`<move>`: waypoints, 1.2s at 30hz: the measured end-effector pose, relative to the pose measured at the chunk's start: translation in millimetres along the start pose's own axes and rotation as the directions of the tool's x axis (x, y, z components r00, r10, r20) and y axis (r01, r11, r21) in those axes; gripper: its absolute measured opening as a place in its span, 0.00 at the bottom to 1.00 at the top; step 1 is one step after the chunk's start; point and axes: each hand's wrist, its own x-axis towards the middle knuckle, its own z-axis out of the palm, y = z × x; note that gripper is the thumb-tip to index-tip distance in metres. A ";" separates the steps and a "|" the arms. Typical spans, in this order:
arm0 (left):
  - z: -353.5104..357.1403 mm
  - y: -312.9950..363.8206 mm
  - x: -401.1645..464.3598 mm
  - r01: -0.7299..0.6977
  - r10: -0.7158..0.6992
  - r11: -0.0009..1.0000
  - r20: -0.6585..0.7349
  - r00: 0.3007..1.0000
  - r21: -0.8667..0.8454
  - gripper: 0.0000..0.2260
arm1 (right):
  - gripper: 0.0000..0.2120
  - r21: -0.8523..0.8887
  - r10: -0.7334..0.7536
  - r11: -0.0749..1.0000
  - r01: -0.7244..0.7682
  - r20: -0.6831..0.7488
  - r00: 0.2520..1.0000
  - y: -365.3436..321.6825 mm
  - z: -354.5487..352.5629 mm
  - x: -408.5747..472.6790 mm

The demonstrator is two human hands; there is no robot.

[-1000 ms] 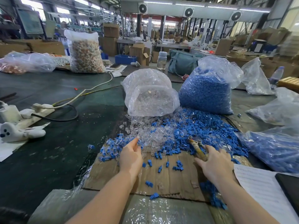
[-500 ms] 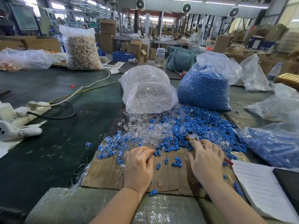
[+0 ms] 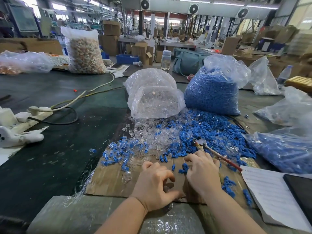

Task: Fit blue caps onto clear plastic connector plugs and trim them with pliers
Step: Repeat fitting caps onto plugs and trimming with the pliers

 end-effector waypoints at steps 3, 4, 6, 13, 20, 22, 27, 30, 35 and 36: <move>2.5 -1.7 1.2 -0.034 0.034 0.999 0.003 0.999 0.011 0.15 | 0.14 -0.011 -0.007 1.000 0.007 0.027 1.000 0.6 0.7 -0.9; 3.2 -2.9 1.7 -0.024 0.024 1.000 -0.006 1.000 0.010 0.13 | 0.13 -0.014 -0.010 1.000 0.010 0.038 0.999 0.9 1.2 -1.2; 4.8 -5.3 2.6 0.025 -0.025 1.000 -0.037 0.999 0.005 0.12 | 0.12 -0.017 -0.018 1.000 0.019 0.050 0.999 1.3 2.1 -1.8; 7.9 -11.2 6.6 0.211 -0.210 0.977 -0.105 0.972 -0.002 0.08 | 0.10 0.030 -0.057 0.998 0.056 0.032 0.998 1.1 8.0 -0.3; 7.0 -12.6 9.9 0.301 -0.307 0.952 -0.140 0.941 -0.064 0.03 | 0.08 0.035 -0.050 0.998 0.051 -0.039 0.998 -4.6 14.0 -4.5; 6.5 -11.8 10.1 0.298 -0.308 0.950 -0.137 0.941 -0.090 0.02 | 0.08 0.017 -0.038 0.999 0.038 -0.043 0.998 -5.3 14.8 -5.1; 5.5 -11.2 9.8 0.301 -0.319 0.944 -0.142 0.937 -0.135 0.03 | 0.08 0.016 -0.018 1.000 0.019 -0.041 0.999 -8.8 13.8 -5.2; 5.3 -11.1 11.1 0.307 -0.330 0.940 -0.172 0.928 -0.148 0.07 | 0.07 0.054 -0.020 0.998 0.024 -0.069 0.997 -13.1 13.4 -8.1; 4.8 -11.6 18.1 0.349 -0.382 0.918 -0.184 0.906 -0.191 0.12 | 0.08 0.091 -0.046 0.994 0.058 -0.132 0.990 -21.1 13.4 -13.5; 5.0 -12.0 19.4 0.357 -0.392 0.913 -0.178 0.903 -0.198 0.11 | 0.08 0.097 -0.043 0.994 0.056 -0.131 0.990 -22.0 13.1 -14.3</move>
